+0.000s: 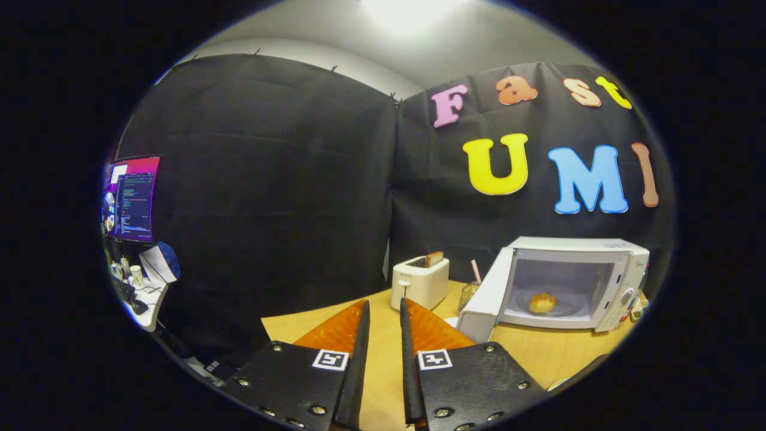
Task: Open the microwave, put the food inside, and close the microwave door.
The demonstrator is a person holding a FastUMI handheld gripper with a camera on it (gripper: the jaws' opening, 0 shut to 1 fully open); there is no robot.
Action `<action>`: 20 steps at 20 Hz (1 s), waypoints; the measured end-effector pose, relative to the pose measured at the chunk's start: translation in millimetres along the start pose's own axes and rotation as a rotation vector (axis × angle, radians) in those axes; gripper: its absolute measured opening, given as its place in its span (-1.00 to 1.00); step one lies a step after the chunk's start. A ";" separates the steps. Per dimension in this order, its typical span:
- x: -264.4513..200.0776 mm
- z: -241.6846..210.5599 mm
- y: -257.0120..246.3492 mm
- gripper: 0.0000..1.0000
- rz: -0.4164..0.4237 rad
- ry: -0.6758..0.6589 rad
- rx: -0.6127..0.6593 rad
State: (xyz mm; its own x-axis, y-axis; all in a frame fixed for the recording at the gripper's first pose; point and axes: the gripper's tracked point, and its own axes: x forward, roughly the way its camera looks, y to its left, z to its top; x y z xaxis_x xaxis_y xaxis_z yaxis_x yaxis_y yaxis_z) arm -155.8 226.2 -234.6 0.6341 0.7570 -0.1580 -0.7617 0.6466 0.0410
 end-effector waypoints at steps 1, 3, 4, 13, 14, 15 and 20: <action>7.5 -14.5 3.1 -0.44 0.012 0.038 0.023; 17.9 -34.9 -5.2 -0.44 -0.029 0.085 0.024; 25.8 -45.9 -12.5 -0.44 -0.076 0.112 0.001; 28.6 -67.4 -47.4 -0.97 -0.165 0.114 -0.032; 24.3 -69.2 -56.1 -0.97 -0.182 0.116 -0.022; 18.8 -68.6 -67.0 -0.97 -0.209 0.114 -0.013; -7.8 -67.6 -149.0 -0.97 -0.347 0.111 0.005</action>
State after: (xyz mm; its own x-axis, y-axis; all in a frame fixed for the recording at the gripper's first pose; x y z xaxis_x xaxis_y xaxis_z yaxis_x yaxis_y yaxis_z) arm -56.3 117.6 -306.2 0.8361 0.4778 -0.2695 -0.5030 0.8638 -0.0291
